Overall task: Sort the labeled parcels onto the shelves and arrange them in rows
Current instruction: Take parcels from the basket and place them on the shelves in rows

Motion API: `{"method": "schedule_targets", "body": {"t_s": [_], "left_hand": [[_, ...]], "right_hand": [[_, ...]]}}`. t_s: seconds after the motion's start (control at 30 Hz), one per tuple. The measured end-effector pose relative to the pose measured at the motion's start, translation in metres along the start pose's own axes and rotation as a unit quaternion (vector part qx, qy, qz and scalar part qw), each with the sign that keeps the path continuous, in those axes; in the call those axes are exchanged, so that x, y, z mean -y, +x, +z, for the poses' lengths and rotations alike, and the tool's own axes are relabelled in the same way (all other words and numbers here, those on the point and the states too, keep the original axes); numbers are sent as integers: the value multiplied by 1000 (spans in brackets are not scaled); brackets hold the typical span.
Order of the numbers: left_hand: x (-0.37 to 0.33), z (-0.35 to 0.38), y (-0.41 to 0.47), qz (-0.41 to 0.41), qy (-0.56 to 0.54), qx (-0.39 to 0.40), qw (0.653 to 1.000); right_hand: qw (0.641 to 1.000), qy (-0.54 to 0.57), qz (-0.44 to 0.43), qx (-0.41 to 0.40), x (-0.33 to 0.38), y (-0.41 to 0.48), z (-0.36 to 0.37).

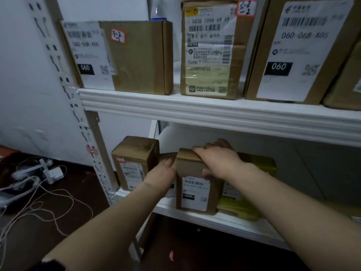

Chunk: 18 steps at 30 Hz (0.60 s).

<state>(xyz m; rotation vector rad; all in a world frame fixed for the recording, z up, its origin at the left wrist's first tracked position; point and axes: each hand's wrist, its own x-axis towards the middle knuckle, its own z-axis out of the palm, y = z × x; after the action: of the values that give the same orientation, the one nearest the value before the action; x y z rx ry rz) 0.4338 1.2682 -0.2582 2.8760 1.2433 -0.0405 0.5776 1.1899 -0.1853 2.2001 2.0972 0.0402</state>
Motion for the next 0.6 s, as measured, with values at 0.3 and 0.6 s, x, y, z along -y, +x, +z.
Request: {"method": "schedule_targets", "body": {"t_s": [0.3,0.6], "left_hand": [[4,29,-6,-1,98,-116,988],[9,36,-4,-1,72,-158,985]], "right_hand": [[998,3,-22,-66,-6,-11,14],[995,27,-33,-85,2,-13,18]]}}
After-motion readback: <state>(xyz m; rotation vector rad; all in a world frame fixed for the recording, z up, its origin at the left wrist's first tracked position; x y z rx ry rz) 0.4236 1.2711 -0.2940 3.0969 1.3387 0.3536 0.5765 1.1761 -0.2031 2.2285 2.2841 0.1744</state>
